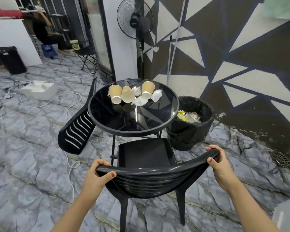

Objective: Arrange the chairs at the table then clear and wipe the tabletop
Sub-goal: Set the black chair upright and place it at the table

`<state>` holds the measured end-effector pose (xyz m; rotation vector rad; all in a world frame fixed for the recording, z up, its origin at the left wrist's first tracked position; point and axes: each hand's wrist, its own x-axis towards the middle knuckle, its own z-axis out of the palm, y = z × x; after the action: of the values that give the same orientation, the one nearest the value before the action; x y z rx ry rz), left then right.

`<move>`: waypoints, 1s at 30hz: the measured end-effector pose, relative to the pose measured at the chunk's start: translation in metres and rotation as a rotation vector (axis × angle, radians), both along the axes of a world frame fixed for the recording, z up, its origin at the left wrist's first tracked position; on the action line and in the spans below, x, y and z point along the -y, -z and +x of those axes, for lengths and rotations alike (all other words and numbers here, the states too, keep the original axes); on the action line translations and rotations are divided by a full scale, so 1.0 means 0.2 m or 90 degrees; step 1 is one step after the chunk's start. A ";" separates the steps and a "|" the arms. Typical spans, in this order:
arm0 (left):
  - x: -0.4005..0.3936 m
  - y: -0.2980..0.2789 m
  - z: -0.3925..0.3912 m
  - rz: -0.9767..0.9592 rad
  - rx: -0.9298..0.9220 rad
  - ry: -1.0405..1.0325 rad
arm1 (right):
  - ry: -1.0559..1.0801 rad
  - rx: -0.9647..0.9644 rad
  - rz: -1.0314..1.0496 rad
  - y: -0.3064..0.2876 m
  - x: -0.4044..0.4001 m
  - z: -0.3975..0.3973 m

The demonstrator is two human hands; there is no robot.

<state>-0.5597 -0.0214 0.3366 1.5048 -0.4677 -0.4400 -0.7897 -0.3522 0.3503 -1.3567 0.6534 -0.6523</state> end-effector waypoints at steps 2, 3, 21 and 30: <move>0.00 0.00 0.00 0.002 0.001 0.005 | -0.006 -0.005 0.008 -0.01 0.00 0.00; 0.01 0.00 0.00 -0.003 0.001 0.002 | -0.010 -0.008 0.012 -0.02 0.00 0.00; -0.04 -0.09 -0.01 0.077 -0.022 0.051 | -0.057 -0.249 -0.085 -0.27 0.01 -0.03; -0.10 -0.27 0.12 0.231 0.091 0.036 | -0.092 -0.255 -0.468 -0.57 -0.33 0.46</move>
<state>-0.5355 -0.0018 0.3904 1.8850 -0.5651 -0.4823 -0.6984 -0.2867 0.4646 -2.2360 0.6462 -0.5228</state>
